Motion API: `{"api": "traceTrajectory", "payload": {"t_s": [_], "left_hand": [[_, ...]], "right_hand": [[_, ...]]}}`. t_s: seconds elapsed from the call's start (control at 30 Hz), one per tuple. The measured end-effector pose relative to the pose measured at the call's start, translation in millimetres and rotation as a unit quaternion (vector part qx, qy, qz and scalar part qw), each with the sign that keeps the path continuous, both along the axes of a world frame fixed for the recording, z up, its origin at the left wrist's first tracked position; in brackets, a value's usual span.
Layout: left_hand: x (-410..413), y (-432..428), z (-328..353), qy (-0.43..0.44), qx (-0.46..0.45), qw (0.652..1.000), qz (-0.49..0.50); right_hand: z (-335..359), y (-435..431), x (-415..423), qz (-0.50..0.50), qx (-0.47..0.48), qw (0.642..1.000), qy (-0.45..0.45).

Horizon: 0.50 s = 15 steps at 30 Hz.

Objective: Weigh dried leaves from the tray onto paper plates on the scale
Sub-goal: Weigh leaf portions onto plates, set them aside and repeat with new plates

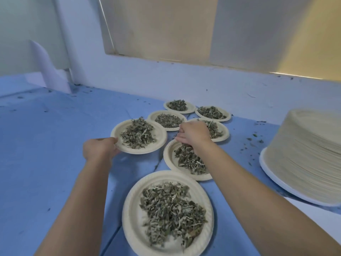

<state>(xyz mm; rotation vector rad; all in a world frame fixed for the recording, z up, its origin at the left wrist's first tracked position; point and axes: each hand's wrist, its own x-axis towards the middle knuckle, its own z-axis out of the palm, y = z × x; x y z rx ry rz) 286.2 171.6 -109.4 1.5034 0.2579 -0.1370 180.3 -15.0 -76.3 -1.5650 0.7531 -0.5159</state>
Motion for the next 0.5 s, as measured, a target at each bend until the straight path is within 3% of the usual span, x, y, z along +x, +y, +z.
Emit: {"api": "traceTrajectory", "payload": {"t_s": [0.23, 0.5], "left_hand": [[-4.3, -4.3, -19.4, 0.021, 0.012, 0.997, 0.074], [-14.6, -11.7, -15.0, 0.021, 0.01, 0.999, 0.036]], "right_hand": [[-1.7, 1.0, -15.1, -0.002, -0.045, 0.999, -0.016], [-2.3, 0.3, -23.9, -0.001, -0.068, 0.998, -0.015]]}}
